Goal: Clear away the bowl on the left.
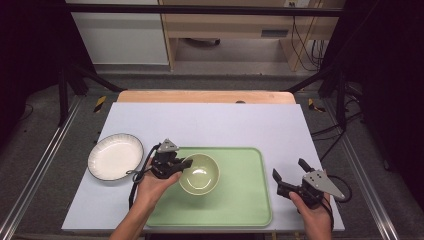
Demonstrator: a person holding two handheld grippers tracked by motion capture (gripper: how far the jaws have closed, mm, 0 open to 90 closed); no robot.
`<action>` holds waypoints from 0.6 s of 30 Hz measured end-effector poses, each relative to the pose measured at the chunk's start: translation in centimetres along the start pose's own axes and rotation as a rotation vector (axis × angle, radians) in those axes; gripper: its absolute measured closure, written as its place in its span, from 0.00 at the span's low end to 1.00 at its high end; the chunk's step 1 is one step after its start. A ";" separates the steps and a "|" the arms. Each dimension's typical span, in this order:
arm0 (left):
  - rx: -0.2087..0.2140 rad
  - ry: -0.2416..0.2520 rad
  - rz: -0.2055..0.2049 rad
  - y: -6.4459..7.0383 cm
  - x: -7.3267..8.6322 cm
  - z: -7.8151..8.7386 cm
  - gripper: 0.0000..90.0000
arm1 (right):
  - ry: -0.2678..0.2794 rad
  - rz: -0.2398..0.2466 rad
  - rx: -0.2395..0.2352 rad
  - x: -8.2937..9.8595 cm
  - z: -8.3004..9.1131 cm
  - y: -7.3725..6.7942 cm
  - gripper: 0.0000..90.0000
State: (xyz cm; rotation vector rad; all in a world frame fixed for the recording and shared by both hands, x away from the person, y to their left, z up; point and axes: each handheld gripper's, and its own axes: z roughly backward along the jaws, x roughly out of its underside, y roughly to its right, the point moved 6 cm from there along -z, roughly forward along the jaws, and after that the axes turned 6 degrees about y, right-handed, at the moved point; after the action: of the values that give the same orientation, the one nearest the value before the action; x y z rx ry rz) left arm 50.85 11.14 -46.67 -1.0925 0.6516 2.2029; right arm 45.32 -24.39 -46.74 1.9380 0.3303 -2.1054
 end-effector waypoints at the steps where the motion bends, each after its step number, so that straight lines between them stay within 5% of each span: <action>1: -0.002 0.001 0.000 0.0 0.0 0.0 0.92 | 0.000 -0.001 0.000 0.0 0.0 0.0 0.06; 18: 0.017 -0.020 0.007 0.0 0.4 -0.2 0.92 | -0.002 -0.002 -0.001 0.0 0.0 0.0 0.06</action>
State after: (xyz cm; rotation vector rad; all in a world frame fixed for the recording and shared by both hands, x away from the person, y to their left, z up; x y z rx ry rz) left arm 50.75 11.08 -47.15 -1.0602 0.6650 2.2073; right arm 45.31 -24.38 -46.74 1.9352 0.3329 -2.1082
